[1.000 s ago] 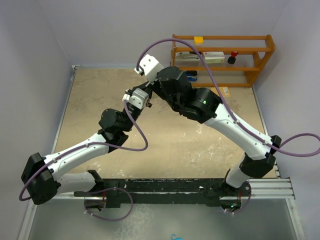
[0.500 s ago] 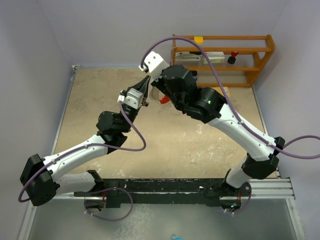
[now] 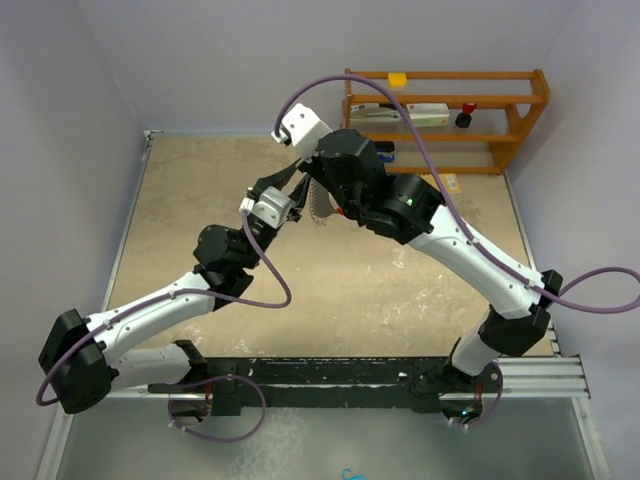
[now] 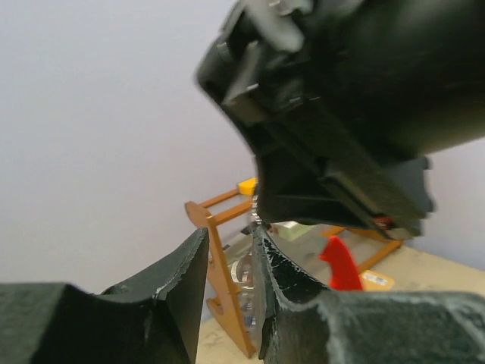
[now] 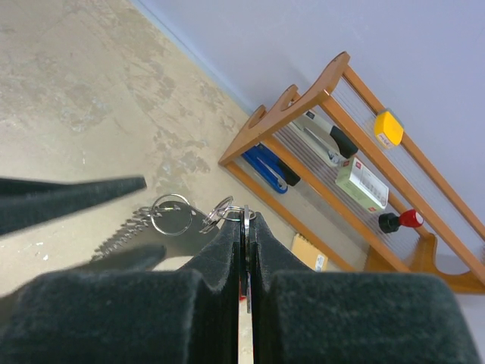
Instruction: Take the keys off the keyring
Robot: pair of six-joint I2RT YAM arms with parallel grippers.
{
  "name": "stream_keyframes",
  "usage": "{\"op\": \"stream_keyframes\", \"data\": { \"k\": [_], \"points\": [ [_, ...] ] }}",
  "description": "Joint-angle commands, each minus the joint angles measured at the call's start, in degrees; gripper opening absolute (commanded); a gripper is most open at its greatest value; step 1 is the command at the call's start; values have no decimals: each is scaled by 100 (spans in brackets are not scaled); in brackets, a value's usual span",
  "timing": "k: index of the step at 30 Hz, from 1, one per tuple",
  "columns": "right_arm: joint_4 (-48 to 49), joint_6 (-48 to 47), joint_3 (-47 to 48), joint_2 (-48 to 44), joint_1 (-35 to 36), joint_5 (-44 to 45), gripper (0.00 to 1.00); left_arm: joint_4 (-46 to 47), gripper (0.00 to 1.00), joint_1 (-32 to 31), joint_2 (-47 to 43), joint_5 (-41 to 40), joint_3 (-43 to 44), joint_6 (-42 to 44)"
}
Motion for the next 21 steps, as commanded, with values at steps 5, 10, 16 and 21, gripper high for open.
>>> {"op": "stream_keyframes", "data": {
  "k": [5, 10, 16, 21],
  "points": [
    [256, -62, 254, 7, -17, 163, 0, 126, 31, 15, -191, 772, -113, -200],
    [167, 4, 298, 17, -17, 122, 0, 338, 30, 18, 39, 708, -65, -251],
    [169, 49, 275, -38, -17, 51, 0, 602, 24, 15, 318, 387, -46, -285],
    [139, 72, 280, -57, -17, 19, 0, 834, 20, 15, 514, 212, -8, -326]
  ]
}}
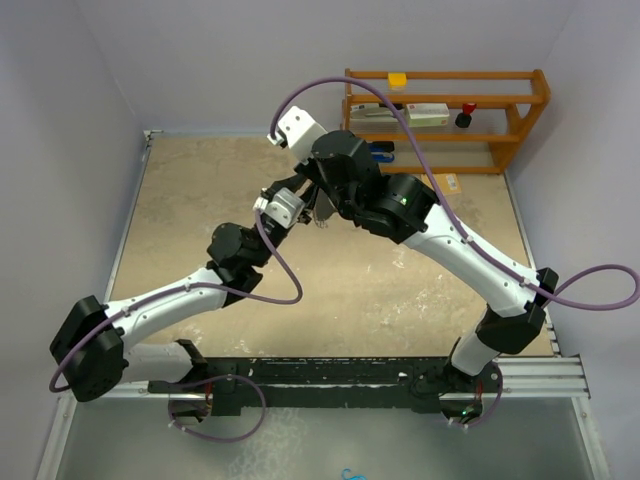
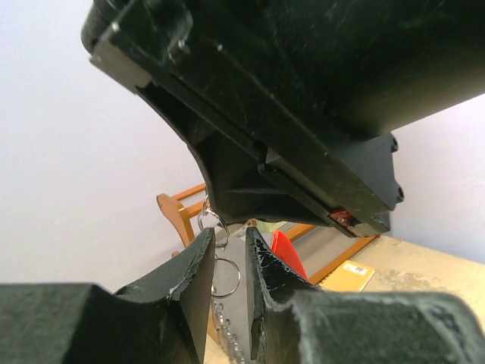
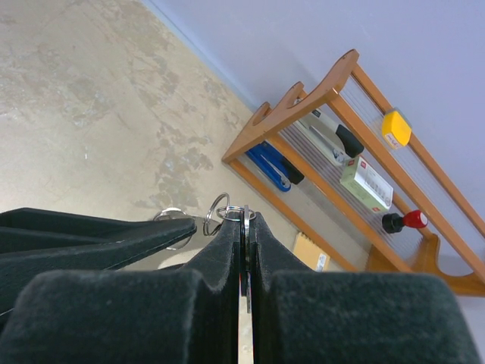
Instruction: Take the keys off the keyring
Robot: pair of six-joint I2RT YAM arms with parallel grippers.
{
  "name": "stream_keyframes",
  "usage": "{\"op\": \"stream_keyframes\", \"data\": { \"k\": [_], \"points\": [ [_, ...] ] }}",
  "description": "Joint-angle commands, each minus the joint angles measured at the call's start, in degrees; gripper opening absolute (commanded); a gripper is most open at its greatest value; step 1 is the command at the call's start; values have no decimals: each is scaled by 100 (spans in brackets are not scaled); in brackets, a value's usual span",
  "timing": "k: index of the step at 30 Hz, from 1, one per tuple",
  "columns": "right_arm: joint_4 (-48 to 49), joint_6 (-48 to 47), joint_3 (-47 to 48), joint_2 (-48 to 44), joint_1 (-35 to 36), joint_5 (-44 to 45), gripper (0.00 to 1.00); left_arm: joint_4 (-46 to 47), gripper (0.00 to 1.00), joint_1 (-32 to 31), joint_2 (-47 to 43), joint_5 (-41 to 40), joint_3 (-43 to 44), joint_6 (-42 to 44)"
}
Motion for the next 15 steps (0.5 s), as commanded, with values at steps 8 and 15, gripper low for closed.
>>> {"op": "stream_keyframes", "data": {
  "k": [8, 15],
  "points": [
    [107, 142, 244, -254, -17, -80, 0, 931, 19, 15, 282, -482, 50, -61],
    [81, 158, 323, -217, -8, -206, 0, 1011, 19, 15, 462, -534, 131, -26]
  ]
}}
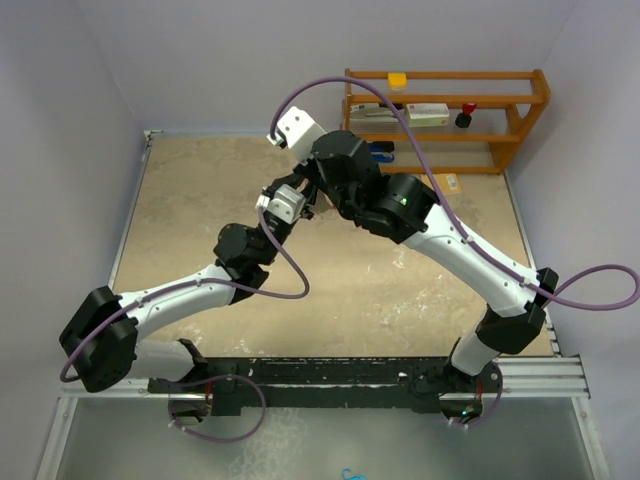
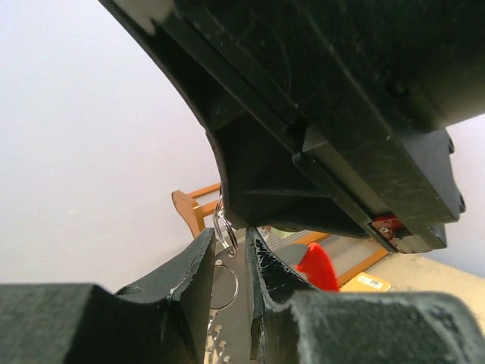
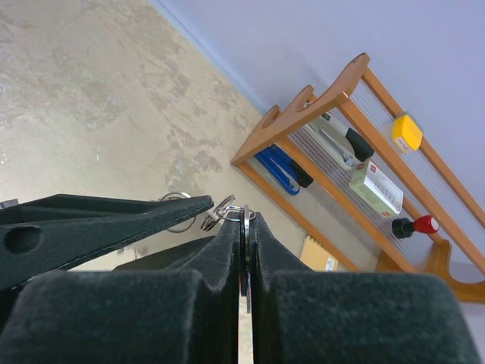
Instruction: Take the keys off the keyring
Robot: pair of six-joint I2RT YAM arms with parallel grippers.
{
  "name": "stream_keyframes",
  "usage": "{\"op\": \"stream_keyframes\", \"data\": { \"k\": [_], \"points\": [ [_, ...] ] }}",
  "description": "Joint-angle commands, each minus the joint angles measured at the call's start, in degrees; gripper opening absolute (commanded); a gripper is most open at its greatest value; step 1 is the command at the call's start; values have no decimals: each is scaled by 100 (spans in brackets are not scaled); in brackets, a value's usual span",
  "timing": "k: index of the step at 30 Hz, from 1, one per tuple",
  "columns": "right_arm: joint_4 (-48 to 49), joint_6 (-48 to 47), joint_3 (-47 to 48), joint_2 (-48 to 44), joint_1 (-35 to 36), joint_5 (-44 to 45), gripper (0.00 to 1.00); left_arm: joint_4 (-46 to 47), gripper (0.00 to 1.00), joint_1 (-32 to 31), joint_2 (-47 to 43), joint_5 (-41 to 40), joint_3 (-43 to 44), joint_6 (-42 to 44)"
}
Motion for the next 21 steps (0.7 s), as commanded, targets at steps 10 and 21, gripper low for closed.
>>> {"op": "stream_keyframes", "data": {
  "k": [10, 21],
  "points": [
    [19, 91, 323, -259, -8, -119, 0, 629, 19, 6, 224, -255, 145, 71],
    [-56, 108, 384, -209, 10, -146, 0, 1227, 15, 6, 441, -706, 108, 91]
  ]
}}
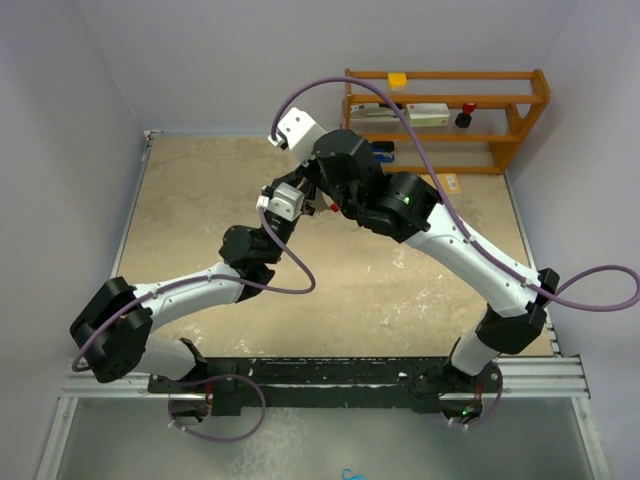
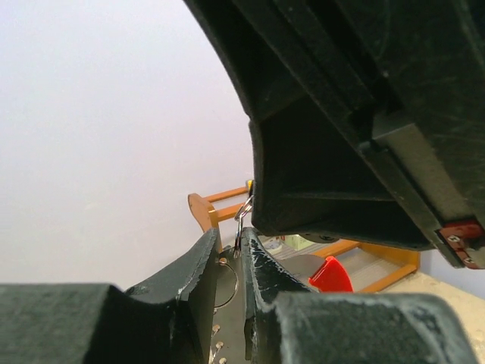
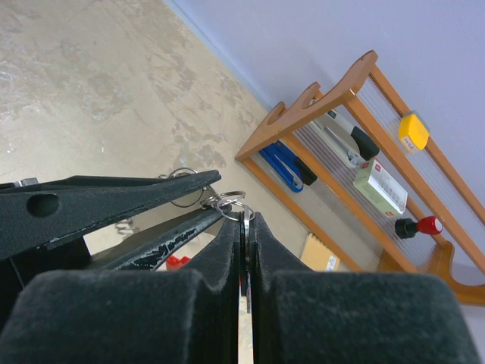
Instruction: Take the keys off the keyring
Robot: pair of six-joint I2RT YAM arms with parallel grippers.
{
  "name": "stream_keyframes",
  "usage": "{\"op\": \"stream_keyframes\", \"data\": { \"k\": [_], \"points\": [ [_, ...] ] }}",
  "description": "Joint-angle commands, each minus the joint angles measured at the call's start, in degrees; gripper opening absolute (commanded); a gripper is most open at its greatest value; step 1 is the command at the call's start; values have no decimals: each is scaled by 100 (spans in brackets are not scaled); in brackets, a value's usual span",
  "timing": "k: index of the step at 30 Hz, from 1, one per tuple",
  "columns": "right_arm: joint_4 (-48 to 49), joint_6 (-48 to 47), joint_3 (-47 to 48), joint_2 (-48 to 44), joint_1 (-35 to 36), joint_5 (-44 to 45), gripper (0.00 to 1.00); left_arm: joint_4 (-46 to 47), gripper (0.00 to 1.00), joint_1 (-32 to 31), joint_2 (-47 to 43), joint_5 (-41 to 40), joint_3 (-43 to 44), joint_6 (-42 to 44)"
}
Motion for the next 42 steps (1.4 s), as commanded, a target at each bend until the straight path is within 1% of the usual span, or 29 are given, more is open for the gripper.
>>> {"op": "stream_keyframes", "data": {
  "k": [1, 9, 20, 24, 31, 36, 42],
  "points": [
    [168, 84, 295, -201, 10, 0, 0, 598, 14, 9, 23, -321, 89, 94],
    [150, 84, 309, -175, 14, -7, 0, 1017, 11, 9, 53, -529, -34, 174],
    [140, 101, 330, -143, 35, -49, 0, 1356, 12, -6, 346, -124, -22, 141],
    [96, 113, 351, -121, 36, -86, 0, 1586, 13, -42, 472, -103, -19, 140],
    [61, 138, 360, -129, 45, -106, 0, 2087, 13, -104, 704, -445, 6, 215],
    [43, 146, 317, -151, 45, -75, 0, 2221, 12, -191, 763, -689, 10, 404],
    [62, 156, 308, -174, 54, -62, 0, 2508, 12, -229, 783, -935, -116, 601]
  ]
}}
